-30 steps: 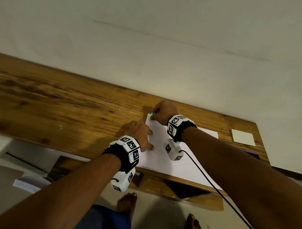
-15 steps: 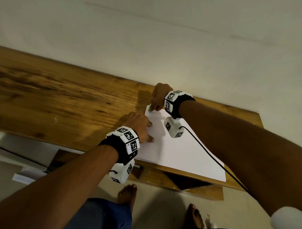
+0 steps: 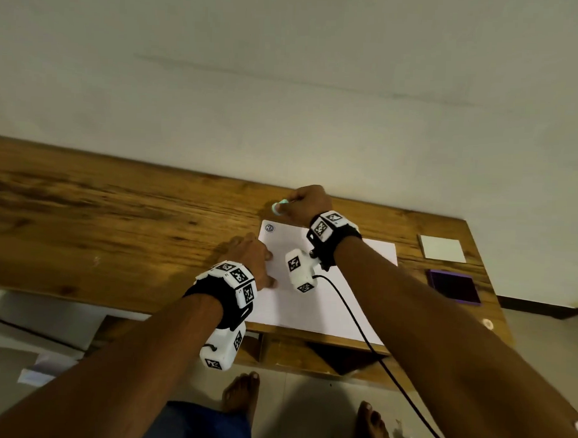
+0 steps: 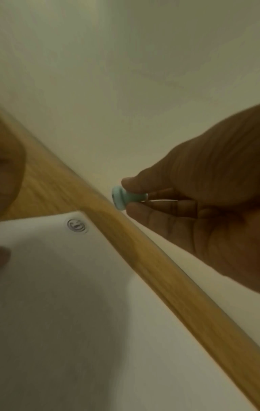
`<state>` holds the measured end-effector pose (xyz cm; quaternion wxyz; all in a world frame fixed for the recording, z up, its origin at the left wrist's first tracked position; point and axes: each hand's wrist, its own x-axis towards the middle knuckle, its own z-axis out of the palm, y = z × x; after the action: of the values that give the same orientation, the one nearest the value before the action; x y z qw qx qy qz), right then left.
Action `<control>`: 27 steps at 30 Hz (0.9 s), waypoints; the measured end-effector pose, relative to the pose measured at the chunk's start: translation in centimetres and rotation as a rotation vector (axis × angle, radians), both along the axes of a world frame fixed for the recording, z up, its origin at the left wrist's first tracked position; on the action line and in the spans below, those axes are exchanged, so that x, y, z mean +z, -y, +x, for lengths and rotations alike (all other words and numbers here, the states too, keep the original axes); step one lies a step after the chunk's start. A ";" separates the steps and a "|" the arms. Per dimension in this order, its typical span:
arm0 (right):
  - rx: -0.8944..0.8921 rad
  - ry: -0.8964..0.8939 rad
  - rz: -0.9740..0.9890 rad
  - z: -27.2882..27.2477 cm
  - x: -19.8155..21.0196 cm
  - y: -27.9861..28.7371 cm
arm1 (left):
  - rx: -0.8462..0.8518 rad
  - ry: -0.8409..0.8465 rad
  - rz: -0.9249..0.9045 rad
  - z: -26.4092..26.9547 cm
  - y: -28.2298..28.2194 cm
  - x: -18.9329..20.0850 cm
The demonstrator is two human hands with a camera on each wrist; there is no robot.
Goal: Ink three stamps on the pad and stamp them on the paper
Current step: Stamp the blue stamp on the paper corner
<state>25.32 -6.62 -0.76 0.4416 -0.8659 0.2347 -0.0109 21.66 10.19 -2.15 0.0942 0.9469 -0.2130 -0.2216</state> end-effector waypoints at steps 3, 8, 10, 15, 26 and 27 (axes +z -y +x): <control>-0.101 0.063 0.171 -1.4 0.7 2.2 | -0.007 0.003 0.016 -0.1 0.2 0.1; -0.125 0.085 0.243 -5.0 1.2 4.6 | 0.038 -0.007 0.025 -0.5 0.8 0.4; -0.121 0.093 0.263 -6.4 1.1 5.1 | 0.061 -0.010 0.019 -0.7 1.0 0.6; -0.073 0.098 0.268 -9.8 1.8 5.5 | 0.096 -0.019 0.014 -0.9 1.1 0.5; -0.113 0.141 0.199 -14.6 4.6 9.3 | 0.255 -0.154 -0.080 1.4 1.8 0.1; -0.123 0.143 0.198 -14.8 4.7 9.6 | 0.279 -0.150 -0.100 1.7 1.7 0.1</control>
<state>10.56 -16.22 3.89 0.5392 -0.7989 0.2555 -0.0762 23.32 8.49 -2.04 0.1869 0.9423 -0.0825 -0.2653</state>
